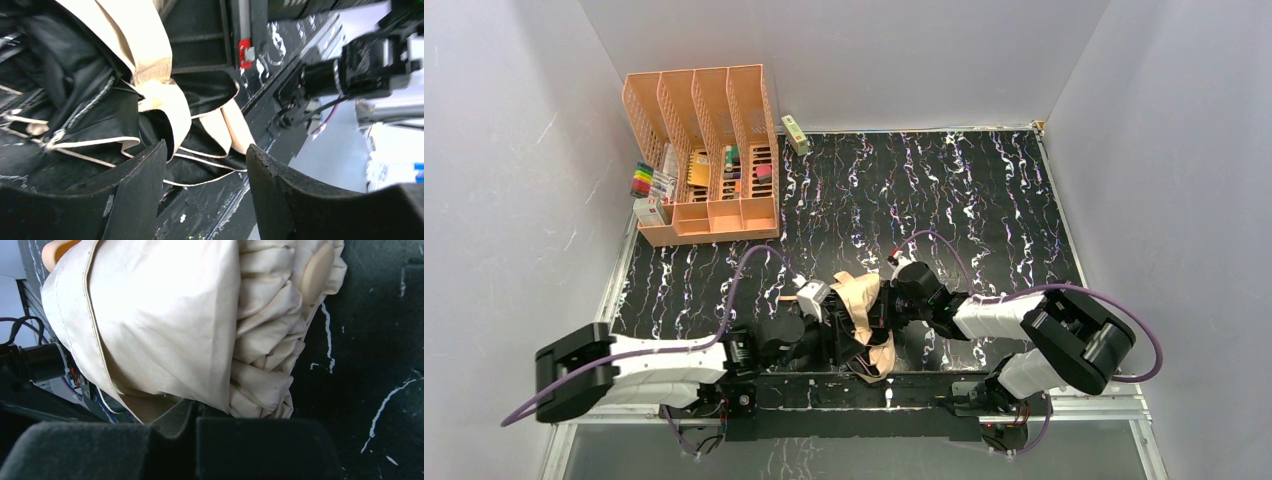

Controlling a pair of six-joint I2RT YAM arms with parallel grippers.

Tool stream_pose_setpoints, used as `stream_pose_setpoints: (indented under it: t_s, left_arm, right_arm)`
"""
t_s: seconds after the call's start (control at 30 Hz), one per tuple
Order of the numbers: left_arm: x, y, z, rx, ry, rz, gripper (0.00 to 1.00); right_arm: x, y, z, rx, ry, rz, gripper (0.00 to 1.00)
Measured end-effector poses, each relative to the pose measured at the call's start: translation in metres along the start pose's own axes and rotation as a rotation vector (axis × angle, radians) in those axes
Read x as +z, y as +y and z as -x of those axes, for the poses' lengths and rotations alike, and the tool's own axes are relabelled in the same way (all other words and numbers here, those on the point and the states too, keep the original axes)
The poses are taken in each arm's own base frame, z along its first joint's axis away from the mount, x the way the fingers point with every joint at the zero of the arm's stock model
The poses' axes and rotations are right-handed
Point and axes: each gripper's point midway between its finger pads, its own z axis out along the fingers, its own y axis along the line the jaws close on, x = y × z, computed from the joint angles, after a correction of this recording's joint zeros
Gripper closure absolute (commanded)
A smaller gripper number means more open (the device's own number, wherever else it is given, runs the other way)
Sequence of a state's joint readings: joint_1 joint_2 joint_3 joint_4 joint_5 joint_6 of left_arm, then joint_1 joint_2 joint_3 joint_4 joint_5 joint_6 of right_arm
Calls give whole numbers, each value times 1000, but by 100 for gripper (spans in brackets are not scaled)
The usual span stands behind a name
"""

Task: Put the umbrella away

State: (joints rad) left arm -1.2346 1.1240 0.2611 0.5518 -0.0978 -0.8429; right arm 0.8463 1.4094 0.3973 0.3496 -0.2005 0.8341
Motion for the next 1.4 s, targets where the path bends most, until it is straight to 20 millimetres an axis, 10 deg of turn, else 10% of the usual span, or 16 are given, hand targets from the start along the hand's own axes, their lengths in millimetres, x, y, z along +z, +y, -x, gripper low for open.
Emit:
stream_pose_setpoints:
  t_s: [0.47, 0.67, 0.97, 1.4]
  left_arm:
    - [-28, -19, 81, -82, -205, 140, 26]
    - [-14, 10, 96, -95, -164, 250, 27]
    - [-2, 50, 175, -55, -136, 365, 31]
    - [40, 79, 113, 42, 243, 303, 31]
  right_arm:
    - [4, 2, 3, 23, -30, 24, 97]
    - [3, 2, 3, 24, -33, 24, 97]
    - [3, 1, 3, 26, -40, 27, 97]
    - [2, 2, 4, 26, -40, 28, 97]
